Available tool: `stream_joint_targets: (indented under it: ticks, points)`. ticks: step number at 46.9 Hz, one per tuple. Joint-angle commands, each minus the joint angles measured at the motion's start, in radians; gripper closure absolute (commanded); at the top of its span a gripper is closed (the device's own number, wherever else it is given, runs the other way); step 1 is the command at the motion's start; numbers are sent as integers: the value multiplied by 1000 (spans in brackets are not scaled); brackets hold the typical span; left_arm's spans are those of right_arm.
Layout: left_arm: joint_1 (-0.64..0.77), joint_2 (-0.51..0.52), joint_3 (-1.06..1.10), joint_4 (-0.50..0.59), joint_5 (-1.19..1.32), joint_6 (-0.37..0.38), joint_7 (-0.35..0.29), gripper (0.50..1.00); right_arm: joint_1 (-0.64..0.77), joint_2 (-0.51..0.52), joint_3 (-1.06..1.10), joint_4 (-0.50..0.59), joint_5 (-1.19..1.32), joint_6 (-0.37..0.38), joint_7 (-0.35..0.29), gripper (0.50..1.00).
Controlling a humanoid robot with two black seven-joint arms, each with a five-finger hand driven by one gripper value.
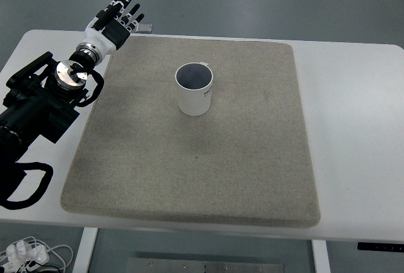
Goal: Flip white cup upright
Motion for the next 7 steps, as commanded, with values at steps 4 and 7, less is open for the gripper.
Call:
stream_joint_targets:
  ticks: [4, 7]
  points:
    - [1, -6, -19, 6, -1, 0, -1, 506, 0, 0, 1, 1, 1, 0, 0, 548]
    - [1, -6, -19, 6, -1, 0, -1, 506, 0, 0, -1, 2, 1, 0, 0, 548]
